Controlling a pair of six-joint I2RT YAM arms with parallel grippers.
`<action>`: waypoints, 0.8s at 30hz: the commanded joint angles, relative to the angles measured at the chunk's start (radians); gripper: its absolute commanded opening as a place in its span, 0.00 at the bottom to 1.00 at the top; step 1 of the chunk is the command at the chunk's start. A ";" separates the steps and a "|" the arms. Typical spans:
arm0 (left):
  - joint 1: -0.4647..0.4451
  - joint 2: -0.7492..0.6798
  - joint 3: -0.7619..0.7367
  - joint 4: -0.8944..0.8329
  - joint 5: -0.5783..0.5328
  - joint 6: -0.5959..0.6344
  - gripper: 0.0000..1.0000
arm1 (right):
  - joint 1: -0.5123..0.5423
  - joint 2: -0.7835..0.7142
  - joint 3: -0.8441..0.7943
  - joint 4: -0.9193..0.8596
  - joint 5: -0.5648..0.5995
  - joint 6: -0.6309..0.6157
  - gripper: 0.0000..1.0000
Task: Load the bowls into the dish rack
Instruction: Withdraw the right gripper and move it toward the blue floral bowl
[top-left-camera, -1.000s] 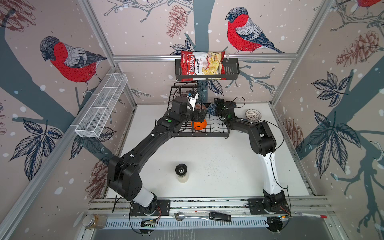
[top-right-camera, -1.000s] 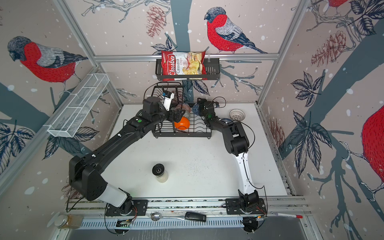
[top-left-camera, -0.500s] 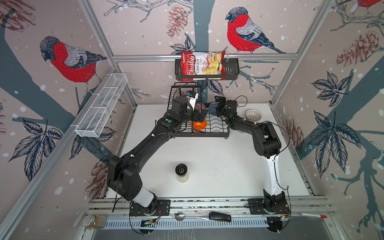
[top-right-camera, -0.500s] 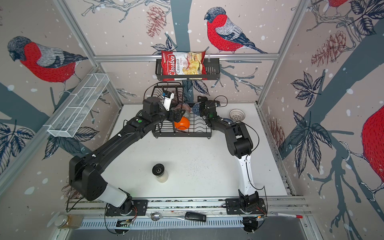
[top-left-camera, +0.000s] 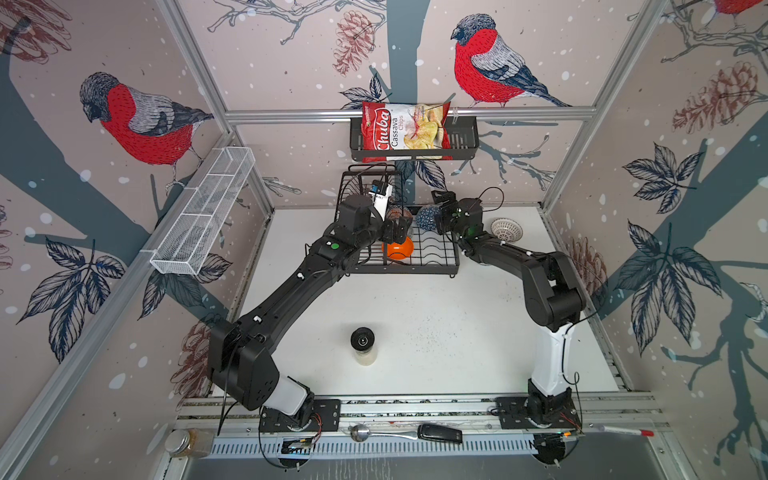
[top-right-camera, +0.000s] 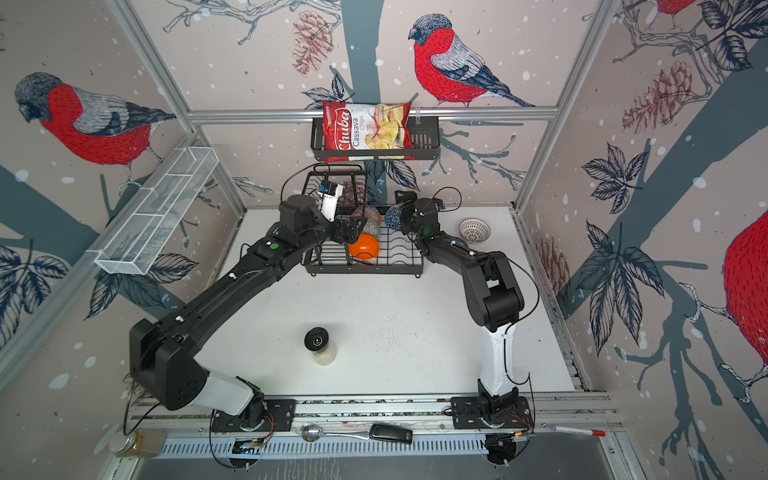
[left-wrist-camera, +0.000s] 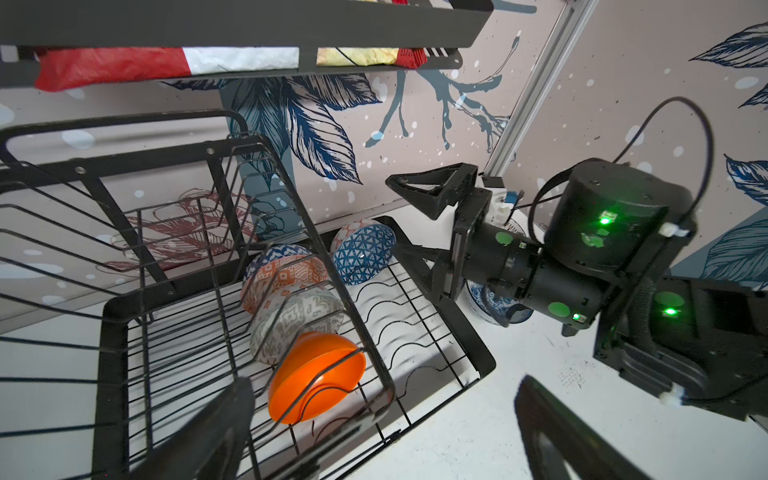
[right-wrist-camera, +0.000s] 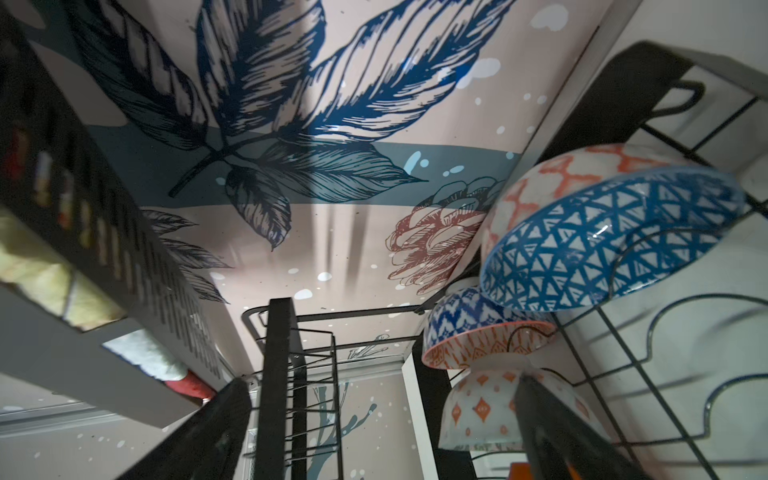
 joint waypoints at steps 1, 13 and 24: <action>-0.001 -0.031 0.003 0.020 -0.011 0.009 0.98 | -0.009 -0.066 -0.007 -0.085 -0.027 -0.105 1.00; -0.169 -0.025 0.110 -0.046 -0.114 0.048 0.98 | -0.101 -0.346 -0.071 -0.468 0.019 -0.465 1.00; -0.321 0.127 0.206 -0.068 -0.123 0.098 0.98 | -0.226 -0.410 -0.098 -0.693 0.031 -0.809 1.00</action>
